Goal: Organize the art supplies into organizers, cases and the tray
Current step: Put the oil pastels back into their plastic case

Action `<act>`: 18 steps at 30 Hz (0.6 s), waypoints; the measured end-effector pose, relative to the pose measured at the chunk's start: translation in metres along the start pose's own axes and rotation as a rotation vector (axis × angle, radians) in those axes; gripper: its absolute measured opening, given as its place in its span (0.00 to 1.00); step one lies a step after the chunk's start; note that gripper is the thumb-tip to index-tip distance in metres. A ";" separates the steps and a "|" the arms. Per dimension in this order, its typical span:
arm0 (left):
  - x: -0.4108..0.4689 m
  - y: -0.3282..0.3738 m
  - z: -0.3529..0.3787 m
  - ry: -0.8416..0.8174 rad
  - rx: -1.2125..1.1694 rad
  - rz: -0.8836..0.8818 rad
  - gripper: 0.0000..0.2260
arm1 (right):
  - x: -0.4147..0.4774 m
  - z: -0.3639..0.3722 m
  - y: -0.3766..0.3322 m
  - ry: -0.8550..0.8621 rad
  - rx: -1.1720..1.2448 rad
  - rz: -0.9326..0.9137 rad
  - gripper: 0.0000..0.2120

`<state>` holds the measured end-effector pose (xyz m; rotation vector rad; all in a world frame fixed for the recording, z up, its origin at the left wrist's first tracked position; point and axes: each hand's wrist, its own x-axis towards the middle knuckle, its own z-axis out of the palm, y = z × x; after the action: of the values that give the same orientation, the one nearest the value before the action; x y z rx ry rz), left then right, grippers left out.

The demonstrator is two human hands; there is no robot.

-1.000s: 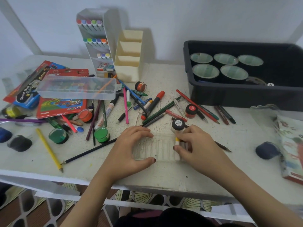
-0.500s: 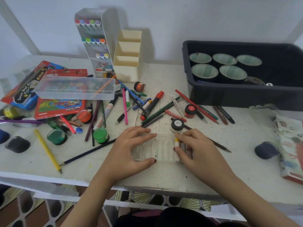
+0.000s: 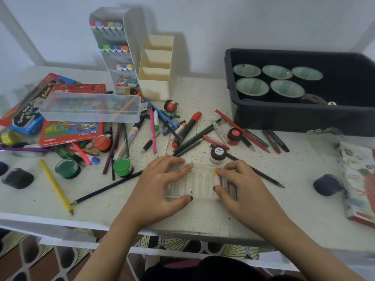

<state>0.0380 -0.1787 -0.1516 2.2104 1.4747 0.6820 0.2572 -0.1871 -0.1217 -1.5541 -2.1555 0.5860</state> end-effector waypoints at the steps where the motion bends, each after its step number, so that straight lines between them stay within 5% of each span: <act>1: 0.000 0.000 0.000 0.003 -0.005 0.000 0.28 | 0.000 0.000 -0.001 -0.002 -0.009 0.002 0.22; 11: 0.000 0.001 -0.003 0.021 -0.111 -0.011 0.27 | 0.016 -0.013 -0.008 -0.108 -0.087 0.041 0.18; 18: -0.002 0.003 -0.005 0.039 -0.127 -0.034 0.26 | 0.086 -0.033 -0.020 -0.136 -0.082 -0.146 0.08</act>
<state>0.0362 -0.1810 -0.1463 2.0834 1.4423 0.7889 0.2353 -0.1077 -0.0763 -1.4186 -2.3989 0.5757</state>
